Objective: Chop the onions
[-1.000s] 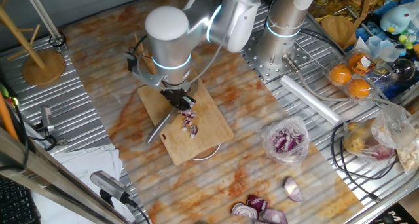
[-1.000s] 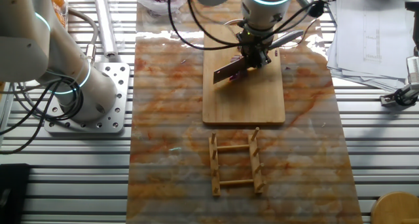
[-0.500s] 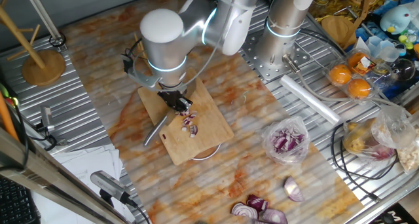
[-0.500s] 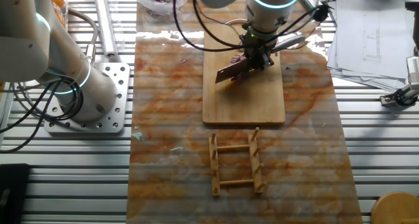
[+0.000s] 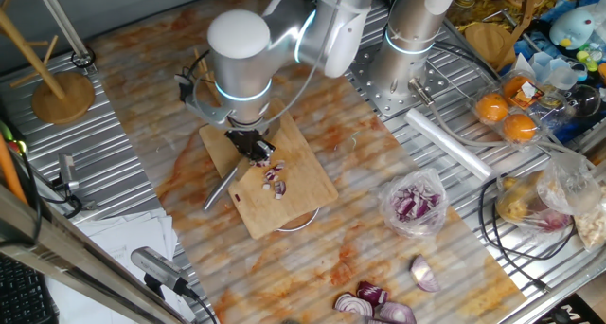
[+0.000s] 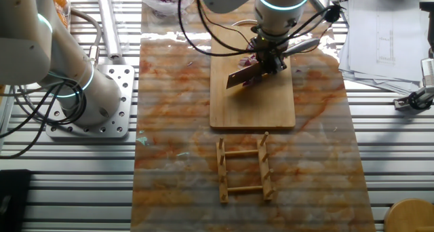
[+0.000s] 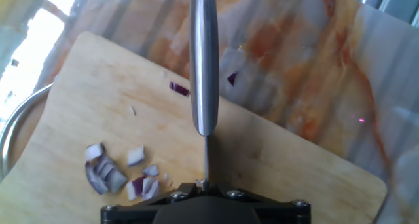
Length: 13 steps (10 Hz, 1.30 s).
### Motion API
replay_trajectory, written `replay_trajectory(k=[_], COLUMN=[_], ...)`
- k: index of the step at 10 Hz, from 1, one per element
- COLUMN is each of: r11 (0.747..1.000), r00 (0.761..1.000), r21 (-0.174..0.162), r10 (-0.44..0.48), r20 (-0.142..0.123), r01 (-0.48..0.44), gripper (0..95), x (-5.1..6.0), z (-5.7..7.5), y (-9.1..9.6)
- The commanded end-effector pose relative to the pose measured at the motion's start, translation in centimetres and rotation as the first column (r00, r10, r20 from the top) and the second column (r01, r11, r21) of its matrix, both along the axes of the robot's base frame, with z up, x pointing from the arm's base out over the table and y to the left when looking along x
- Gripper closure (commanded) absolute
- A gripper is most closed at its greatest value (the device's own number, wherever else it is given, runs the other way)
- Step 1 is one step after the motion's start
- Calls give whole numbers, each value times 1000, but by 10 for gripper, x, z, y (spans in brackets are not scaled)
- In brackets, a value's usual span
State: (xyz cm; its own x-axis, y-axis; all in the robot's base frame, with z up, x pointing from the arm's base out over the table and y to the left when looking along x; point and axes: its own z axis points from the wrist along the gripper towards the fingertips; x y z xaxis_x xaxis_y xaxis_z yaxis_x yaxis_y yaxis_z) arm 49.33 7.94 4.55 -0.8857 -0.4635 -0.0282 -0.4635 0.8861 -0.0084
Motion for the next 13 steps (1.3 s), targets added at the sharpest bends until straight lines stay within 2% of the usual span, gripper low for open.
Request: replay_trajectory(k=[1,6,8,10,11,12,13], r11=[1000,1000,1000,1000,1000,1000,1000], r00=[1000,1000,999,999,998,995,993], r21=[-2,1,10,7,5,8,8], r10=[1,-7,-10,-8,-11,-18,-16], r20=[6,-19,-46,-50,-61,-95,-113], r01=[-1,7,10,8,11,19,17], gripper=[950,950,950,950,950,950,950], x=[3,5,5,6,6,7,8], z=[4,-1,2,-2,-4,0,2], y=[0,-2,-2,-3,-3,-4,-4])
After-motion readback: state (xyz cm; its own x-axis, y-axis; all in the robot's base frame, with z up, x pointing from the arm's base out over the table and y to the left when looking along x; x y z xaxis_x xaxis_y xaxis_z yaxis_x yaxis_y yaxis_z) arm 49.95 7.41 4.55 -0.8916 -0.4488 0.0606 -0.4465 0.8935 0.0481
